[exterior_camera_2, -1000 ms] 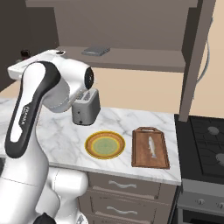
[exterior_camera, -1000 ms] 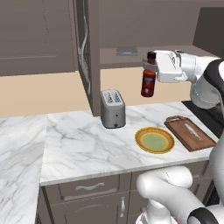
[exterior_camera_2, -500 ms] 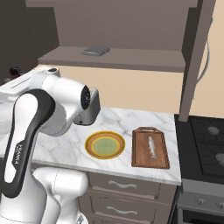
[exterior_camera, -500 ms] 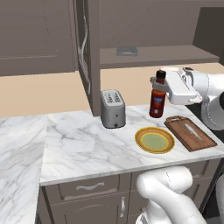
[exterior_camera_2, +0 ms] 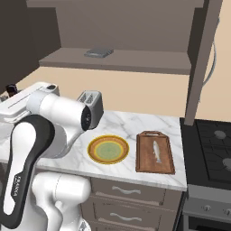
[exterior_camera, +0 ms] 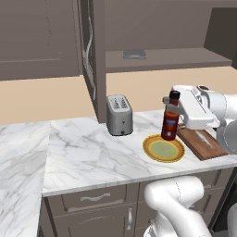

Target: Pick the fish from the plate and place it on the cutting board. Then pick the condiment bottle from the cabinet and place it next to the cutting board.

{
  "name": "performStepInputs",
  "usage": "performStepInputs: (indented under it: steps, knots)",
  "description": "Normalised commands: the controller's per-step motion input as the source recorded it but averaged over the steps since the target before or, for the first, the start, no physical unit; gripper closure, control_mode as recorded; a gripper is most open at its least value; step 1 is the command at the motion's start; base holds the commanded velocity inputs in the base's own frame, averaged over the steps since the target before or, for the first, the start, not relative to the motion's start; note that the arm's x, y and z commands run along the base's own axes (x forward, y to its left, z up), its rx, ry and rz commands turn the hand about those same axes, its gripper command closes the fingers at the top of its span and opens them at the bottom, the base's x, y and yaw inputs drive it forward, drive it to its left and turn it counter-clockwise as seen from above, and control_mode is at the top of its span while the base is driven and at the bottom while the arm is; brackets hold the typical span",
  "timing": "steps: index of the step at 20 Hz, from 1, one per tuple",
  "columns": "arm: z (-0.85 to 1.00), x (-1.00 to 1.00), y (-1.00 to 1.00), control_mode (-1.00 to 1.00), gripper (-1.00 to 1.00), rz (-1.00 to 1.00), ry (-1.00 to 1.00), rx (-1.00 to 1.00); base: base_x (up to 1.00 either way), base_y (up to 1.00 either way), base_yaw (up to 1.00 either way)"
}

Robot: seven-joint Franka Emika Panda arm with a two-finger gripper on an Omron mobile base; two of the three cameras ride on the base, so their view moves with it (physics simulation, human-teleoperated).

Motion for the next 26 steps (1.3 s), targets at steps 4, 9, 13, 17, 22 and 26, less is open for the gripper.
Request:
performStepInputs:
  steps: [4,9,13,17,22,26]
  knots:
    - [-0.27,-0.04,-0.06,-1.00,1.00,0.00,0.00,-0.01,0.00,0.00,0.00]
    - [-0.30,-0.01,-0.05,-1.00,1.00,0.00,0.00,-0.01,0.00,0.00,0.00]
    - [-0.32,0.00,-0.06,-1.00,1.00,0.01,0.00,-0.01,0.00,0.00,0.00]
    - [-0.39,0.00,-0.05,-1.00,1.00,0.01,0.00,0.00,0.00,0.00,0.00]
    - [-0.49,0.00,-0.02,-1.00,1.00,0.02,0.00,0.00,0.00,0.00,0.00]
    - [-0.50,0.00,-0.04,-1.00,1.00,0.02,0.00,0.00,0.00,0.00,0.00]
